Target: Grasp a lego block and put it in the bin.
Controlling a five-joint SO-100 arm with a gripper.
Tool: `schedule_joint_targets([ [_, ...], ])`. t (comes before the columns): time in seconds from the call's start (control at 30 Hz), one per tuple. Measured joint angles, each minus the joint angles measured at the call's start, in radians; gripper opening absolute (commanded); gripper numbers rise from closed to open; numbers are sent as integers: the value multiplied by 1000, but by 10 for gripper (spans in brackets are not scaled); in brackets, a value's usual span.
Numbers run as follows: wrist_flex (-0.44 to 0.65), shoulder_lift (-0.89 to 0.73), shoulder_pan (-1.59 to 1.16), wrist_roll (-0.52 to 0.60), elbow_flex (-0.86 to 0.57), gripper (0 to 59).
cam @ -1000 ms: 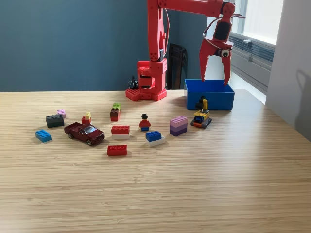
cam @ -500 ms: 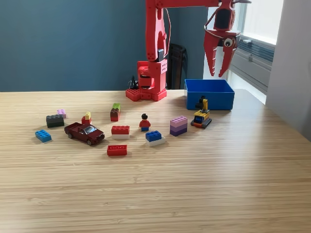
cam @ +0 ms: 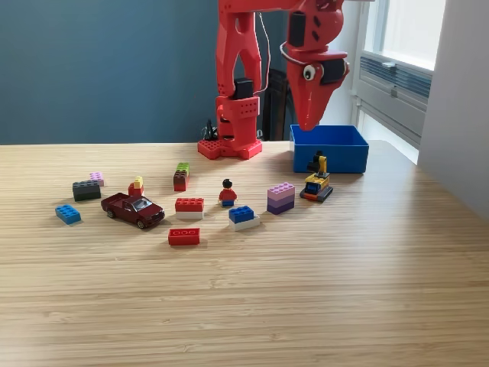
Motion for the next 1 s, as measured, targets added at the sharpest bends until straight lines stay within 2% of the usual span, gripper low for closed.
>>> schedule_joint_targets([
  [0.5, 0, 0, 399, -121, 44, 1],
  [1.0, -69, 0, 445, -135, 138, 1],
])
